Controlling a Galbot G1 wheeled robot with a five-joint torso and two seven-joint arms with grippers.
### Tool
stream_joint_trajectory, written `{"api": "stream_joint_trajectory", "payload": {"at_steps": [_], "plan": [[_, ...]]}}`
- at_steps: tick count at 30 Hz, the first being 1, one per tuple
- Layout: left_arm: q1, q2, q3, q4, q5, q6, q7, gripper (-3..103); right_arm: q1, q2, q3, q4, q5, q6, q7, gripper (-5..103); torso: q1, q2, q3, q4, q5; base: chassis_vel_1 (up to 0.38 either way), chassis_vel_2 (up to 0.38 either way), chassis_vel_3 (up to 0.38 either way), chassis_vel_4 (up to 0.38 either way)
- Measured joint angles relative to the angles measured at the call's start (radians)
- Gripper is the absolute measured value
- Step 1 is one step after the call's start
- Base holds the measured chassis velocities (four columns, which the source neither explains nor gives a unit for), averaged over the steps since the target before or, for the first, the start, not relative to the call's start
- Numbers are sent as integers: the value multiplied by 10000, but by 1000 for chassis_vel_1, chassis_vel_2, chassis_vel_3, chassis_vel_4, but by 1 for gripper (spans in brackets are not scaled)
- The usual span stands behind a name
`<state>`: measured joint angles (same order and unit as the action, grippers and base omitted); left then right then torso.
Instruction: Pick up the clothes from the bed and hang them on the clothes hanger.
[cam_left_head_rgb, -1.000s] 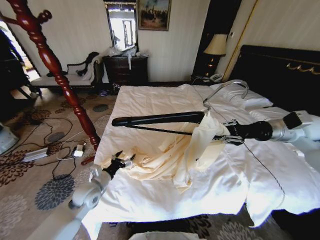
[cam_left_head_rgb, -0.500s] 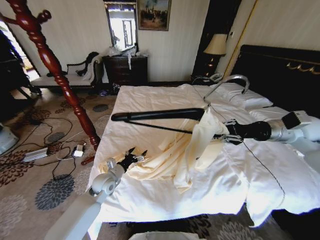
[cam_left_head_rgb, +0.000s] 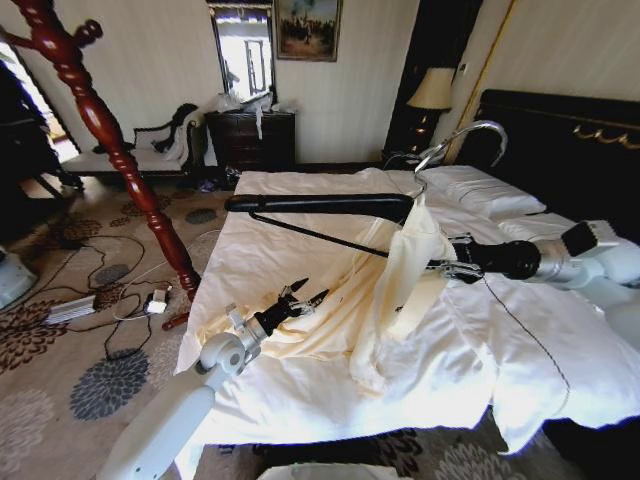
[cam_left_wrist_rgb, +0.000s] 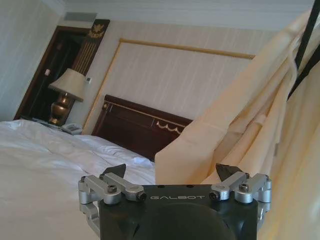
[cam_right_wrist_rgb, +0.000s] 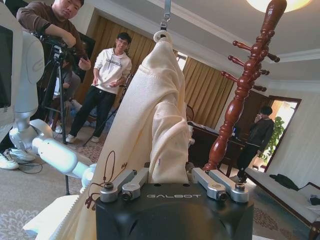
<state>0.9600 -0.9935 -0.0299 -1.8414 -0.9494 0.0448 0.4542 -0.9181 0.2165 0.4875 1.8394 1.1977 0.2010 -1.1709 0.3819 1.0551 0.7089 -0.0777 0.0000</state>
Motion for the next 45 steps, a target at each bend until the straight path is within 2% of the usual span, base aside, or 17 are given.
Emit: {"api": "stream_joint_trajectory", "payload": {"at_steps": [1, 5, 9, 11, 13, 14, 17, 19, 23, 24, 26, 27, 30, 34, 40, 45], "plan": [[-130, -65, 85, 112, 4, 0, -1, 103, -1, 4, 5, 23, -1, 0, 3, 20, 0, 0, 0, 0, 0, 0, 0, 0, 0], [-607, -295, 435, 421, 16, 14, -8, 96, -1, 3, 10, 113, 43, 0, 62, 20, 0, 0, 0, -3, 1, 0, 0, 0, 0], [-1135, -532, 841, 657, 17, 46, -4, 74, -2, -30, 8, 172, 58, 2, 79, 20, 1, 0, 0, -3, 0, 0, 0, 0, 0], [-1208, -552, 912, 659, -68, 64, 18, 74, -8, -33, 7, 172, 34, 8, 75, 20, 0, 0, 0, -1, 0, 0, 0, 0, 0], [-1313, -556, 1032, 657, -285, 127, 152, 63, -14, -36, 8, 161, -1, 21, 64, 20, 0, 0, 0, -3, 0, 0, 0, 0, 0], [-1313, -556, 1032, 657, -285, 127, 152, 63, -14, -36, 8, 161, -1, 21, 64, 20, 0, 0, 0, -3, 0, 0, 0, 0, 0], [-1366, -467, 1124, 583, -509, 255, 307, 46, -6, -40, 20, 108, -47, 52, 53, 20, -1, 0, 0, -1, 0, 0, 0, 0, 0], [-1373, -454, 1124, 574, -520, 257, 306, 46, -5, -40, 24, 100, -54, 60, 50, 20, -1, 0, 0, -2, 0, 0, 0, 0, 0], [-1393, -429, 1038, 573, -636, 257, 208, 25, 0, -26, 30, 91, -71, 77, 49, 20, -1, 1, 0, -2, 0, 0, 0, 0, 0], [-1393, -429, 1038, 573, -636, 257, 208, 25, 0, -26, 30, 91, -71, 77, 49, 20, -1, 1, 0, -2, 0, 0, 0, 0, 0], [-1389, -405, 944, 581, -749, 273, 201, 15, 2, -15, 32, 110, -74, 82, 55, 20, -1, 0, 0, -2, 0, 0, 0, 0, 0], [-1389, -405, 944, 581, -749, 273, 201, 15, 2, -15, 32, 110, -74, 82, 55, 20, -1, 0, 0, -2, 0, 0, 0, 0, 0], [-1311, -385, 856, 554, -836, 330, 213, 4, 1, -10, 56, 134, -75, 85, 58, 20, -1, 0, 0, -1, 0, 0, 0, 0, 0], [-1218, -407, 747, 534, -835, 360, 194, 0, -12, -8, 86, 175, -75, 90, 68, 20, -1, 0, 0, -1, 0, 0, 0, 0, 0], [-1059, -329, 690, 369, -606, 310, 88, 0, -15, -13, 111, 190, -74, 109, 96, 20, -1, 0, -1, -3, 0, 0, 0, 0, 0], [-519, -55, 685, 217, -43, 165, 22, -2, -12, -11, 126, 211, -63, 117, 105, 20, -1, 0, 0, 0, -1, 0, 0, 0, 0]]}}
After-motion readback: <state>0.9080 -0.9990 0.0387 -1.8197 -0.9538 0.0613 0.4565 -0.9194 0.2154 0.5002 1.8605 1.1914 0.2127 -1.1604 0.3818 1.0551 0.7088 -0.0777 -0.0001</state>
